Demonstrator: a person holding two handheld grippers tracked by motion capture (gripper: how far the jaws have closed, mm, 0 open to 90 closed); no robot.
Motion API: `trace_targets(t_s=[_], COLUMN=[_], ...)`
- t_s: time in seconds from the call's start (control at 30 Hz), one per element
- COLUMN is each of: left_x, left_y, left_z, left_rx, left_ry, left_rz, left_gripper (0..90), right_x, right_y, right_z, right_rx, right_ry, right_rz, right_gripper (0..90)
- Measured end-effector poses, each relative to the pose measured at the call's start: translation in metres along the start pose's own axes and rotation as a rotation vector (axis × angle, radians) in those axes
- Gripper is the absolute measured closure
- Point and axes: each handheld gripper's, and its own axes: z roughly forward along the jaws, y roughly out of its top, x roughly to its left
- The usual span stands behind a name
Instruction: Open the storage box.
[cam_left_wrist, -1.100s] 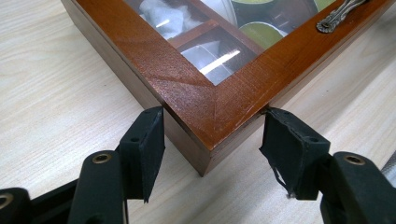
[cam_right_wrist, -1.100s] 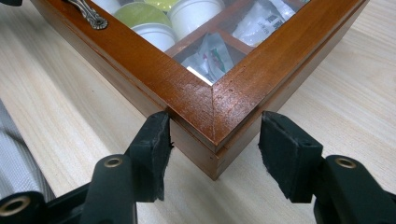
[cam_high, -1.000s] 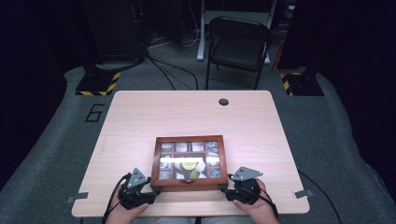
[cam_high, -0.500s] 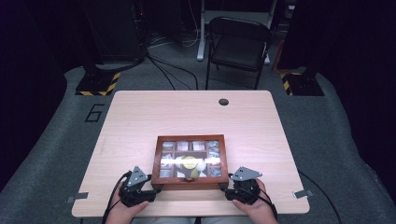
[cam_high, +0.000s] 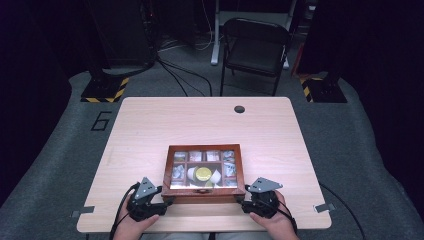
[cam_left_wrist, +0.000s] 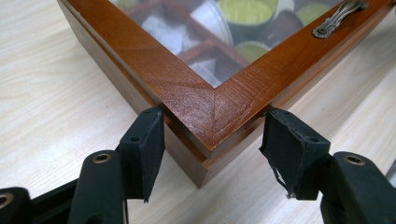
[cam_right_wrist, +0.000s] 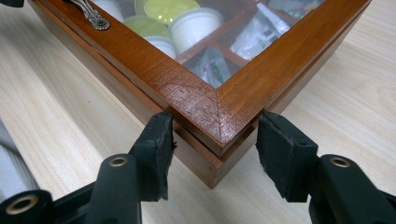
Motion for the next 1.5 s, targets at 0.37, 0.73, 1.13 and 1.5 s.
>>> trace_targets(t_s=[0.37,0.73,1.13,1.5], left_x=[0.003,0.014,0.036,0.052], left_y=[0.017,0.053,0.102,0.139], left_z=[-0.011,-0.023,-0.021,-0.009], left_rx=[-0.096,-0.151,-0.200,-0.228], left_ry=[0.005,0.026,0.029,0.032], left_rz=[-0.068,-0.053,-0.073,-0.082], left_gripper=[38.1,34.4,33.5,31.6], right_x=[-0.001,-0.012,-0.031,-0.048], right_y=[0.016,0.049,0.103,0.142], right_z=[-0.014,-0.028,-0.025,-0.015], right_rx=[-0.063,-0.151,-0.173,-0.203], right_ry=[-0.021,-0.050,-0.079,-0.086], right_rz=[0.021,0.017,0.026,0.053], right_gripper=[45.4,42.7,41.0,40.0])
